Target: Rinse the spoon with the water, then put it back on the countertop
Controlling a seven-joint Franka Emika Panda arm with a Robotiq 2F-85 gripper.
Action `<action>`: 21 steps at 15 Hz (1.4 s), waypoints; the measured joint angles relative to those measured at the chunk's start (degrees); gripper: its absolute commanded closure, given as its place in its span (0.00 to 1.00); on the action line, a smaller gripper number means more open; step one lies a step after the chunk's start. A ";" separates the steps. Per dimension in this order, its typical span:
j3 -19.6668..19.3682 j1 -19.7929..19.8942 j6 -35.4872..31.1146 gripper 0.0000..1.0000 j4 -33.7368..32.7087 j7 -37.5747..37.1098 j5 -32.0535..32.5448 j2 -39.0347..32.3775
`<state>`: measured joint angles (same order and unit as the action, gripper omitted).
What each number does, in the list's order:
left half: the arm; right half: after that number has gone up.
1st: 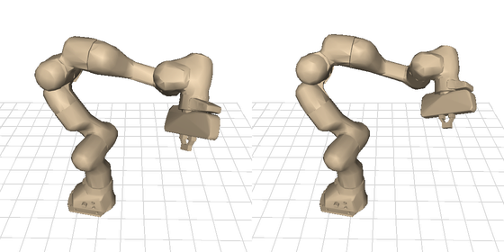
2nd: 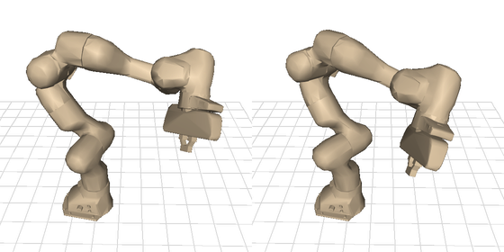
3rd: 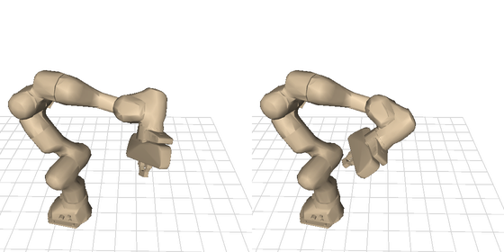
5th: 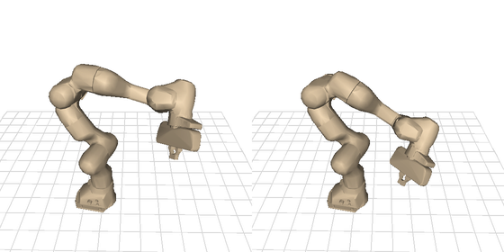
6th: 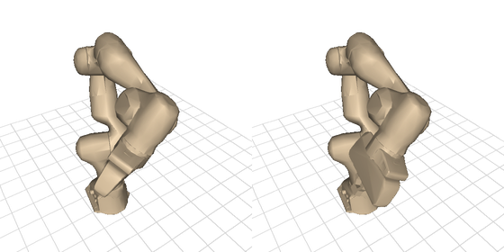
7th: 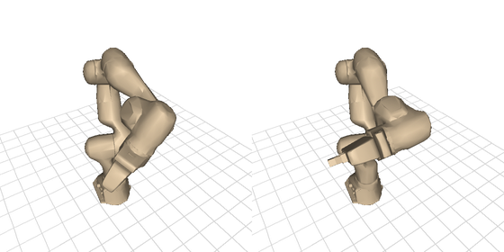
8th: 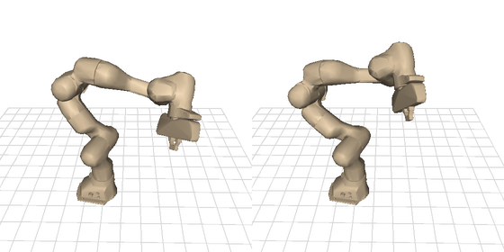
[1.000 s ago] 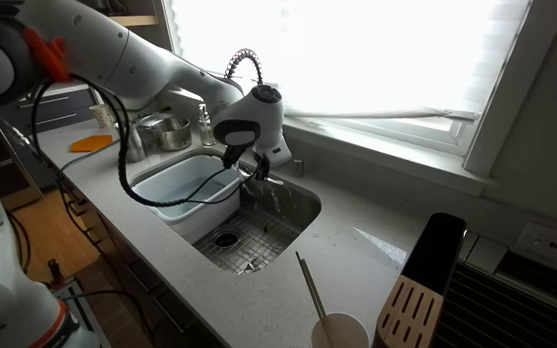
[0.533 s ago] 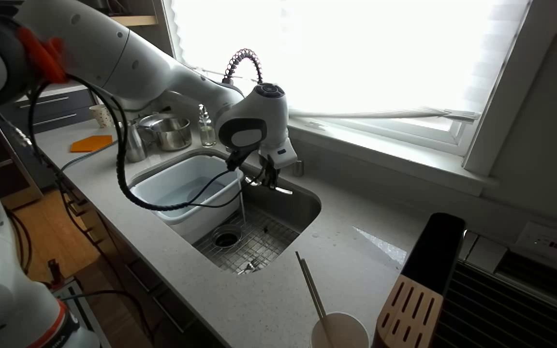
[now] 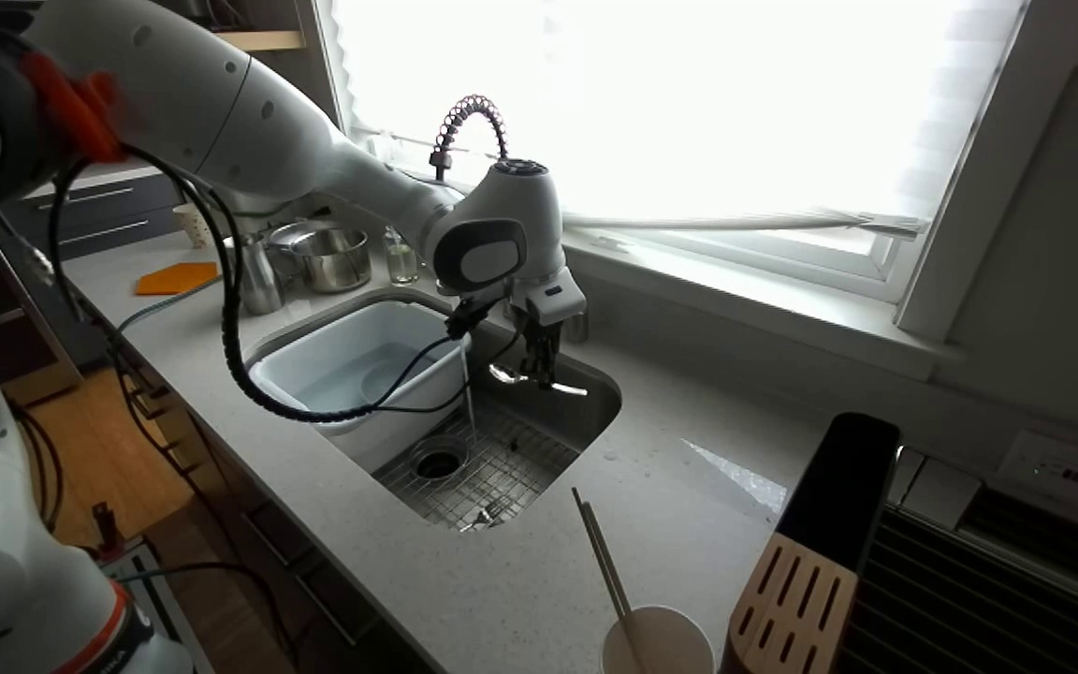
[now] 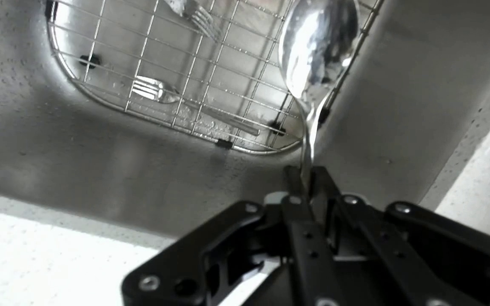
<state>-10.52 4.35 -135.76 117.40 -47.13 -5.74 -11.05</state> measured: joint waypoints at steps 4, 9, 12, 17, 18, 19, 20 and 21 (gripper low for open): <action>-2.33 0.23 -0.40 0.97 0.00 -2.52 7.28 0.38; -4.87 2.19 -3.51 0.97 0.02 -2.70 10.89 0.84; -5.98 4.46 -6.58 0.97 0.05 -1.56 10.82 0.83; -6.52 6.83 -8.93 0.89 0.13 0.02 10.10 0.45; -6.47 6.82 -8.96 0.89 0.13 0.02 10.07 0.40; -6.42 6.81 -8.97 0.97 0.13 0.02 10.06 0.37; -6.39 6.81 -8.97 0.97 0.13 0.02 10.05 0.36; -6.39 6.81 -8.97 0.97 0.10 0.02 10.07 0.36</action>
<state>-16.90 11.15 -144.73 117.50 -47.10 4.33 -10.69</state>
